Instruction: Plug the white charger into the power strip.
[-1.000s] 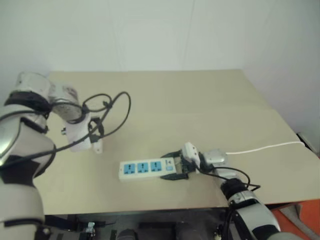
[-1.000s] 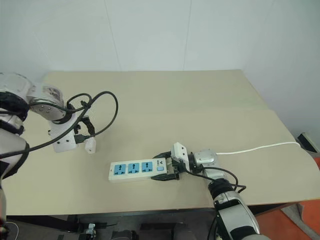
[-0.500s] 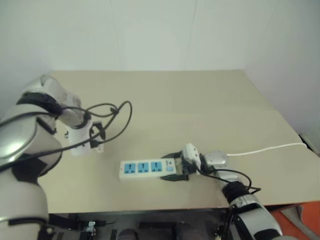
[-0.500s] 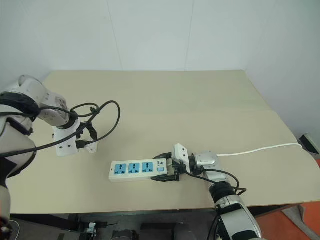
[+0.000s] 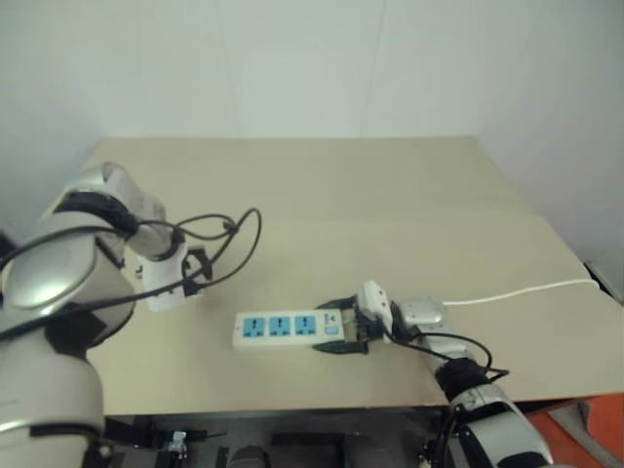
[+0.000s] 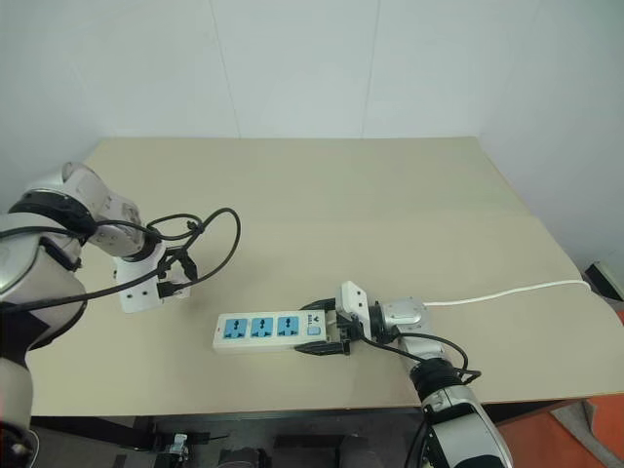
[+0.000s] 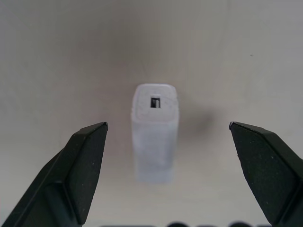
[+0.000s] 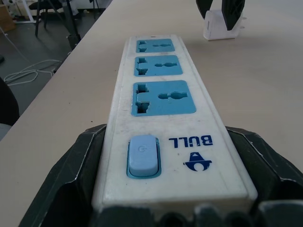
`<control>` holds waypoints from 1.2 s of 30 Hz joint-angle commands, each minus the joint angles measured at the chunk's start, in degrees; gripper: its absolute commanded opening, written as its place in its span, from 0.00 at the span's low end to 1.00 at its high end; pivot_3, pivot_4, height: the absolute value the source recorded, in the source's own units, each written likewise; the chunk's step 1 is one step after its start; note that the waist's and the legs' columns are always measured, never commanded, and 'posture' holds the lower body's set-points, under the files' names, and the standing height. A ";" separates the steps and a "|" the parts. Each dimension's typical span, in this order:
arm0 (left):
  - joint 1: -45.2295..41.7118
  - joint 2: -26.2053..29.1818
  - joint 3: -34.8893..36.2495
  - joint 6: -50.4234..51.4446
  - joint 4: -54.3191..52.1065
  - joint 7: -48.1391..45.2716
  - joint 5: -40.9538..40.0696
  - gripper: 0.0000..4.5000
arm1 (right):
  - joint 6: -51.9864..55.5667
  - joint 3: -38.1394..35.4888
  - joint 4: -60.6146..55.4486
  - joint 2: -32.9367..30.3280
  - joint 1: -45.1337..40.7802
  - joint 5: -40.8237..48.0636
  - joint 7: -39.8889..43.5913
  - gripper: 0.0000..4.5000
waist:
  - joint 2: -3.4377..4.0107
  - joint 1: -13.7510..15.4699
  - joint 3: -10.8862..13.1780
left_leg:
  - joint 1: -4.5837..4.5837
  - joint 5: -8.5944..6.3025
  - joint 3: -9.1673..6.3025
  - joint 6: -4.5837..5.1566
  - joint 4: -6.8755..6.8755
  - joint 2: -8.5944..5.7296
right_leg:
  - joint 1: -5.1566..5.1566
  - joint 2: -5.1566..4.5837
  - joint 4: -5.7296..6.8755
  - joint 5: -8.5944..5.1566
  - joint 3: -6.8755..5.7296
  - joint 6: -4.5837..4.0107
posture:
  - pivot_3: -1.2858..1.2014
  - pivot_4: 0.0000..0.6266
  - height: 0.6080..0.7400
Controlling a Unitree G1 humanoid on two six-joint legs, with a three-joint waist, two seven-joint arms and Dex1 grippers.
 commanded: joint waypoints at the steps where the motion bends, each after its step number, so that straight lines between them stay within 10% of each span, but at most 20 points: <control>1: 0.18 -0.21 -0.08 -0.19 0.42 0.33 -0.73 1.00 | 0.49 0.64 -1.73 0.01 0.55 -0.01 -0.34 0.76 | 0.00 -0.03 0.00 | 0.00 0.00 0.00 0.00 0.00 0.00 | 0.00 0.00 0.00 0.00 0.00 0.00 | 0.52 0.24 1.00; 11: 0.56 -0.45 0.25 -1.01 1.21 -1.42 -1.50 1.00 | 0.96 0.68 -2.95 -0.42 1.40 0.01 -0.96 0.76 | 0.00 0.01 0.00 | -0.01 0.00 -0.01 0.00 0.01 -0.01 | 0.00 -0.01 0.00 0.01 0.00 -0.02 | 0.52 0.24 1.00; 23: 0.72 -0.23 0.73 -1.84 1.31 -3.62 -3.27 0.23 | 0.81 0.75 -2.84 -0.13 1.32 -0.15 -1.73 0.76 | 0.00 0.01 0.00 | 0.00 0.00 -0.01 0.00 0.02 -0.01 | 0.00 0.00 0.03 0.03 0.00 -0.05 | 0.52 0.24 1.00; 36: -1.12 1.55 5.28 -1.65 2.16 -4.91 -8.55 0.22 | 0.33 0.94 -2.67 0.13 1.72 -0.28 -2.10 0.76 | -0.01 -0.05 -0.01 | 0.00 0.00 -0.01 0.00 0.05 -0.01 | 0.00 0.00 0.05 0.04 0.00 -0.07 | 0.52 0.24 1.00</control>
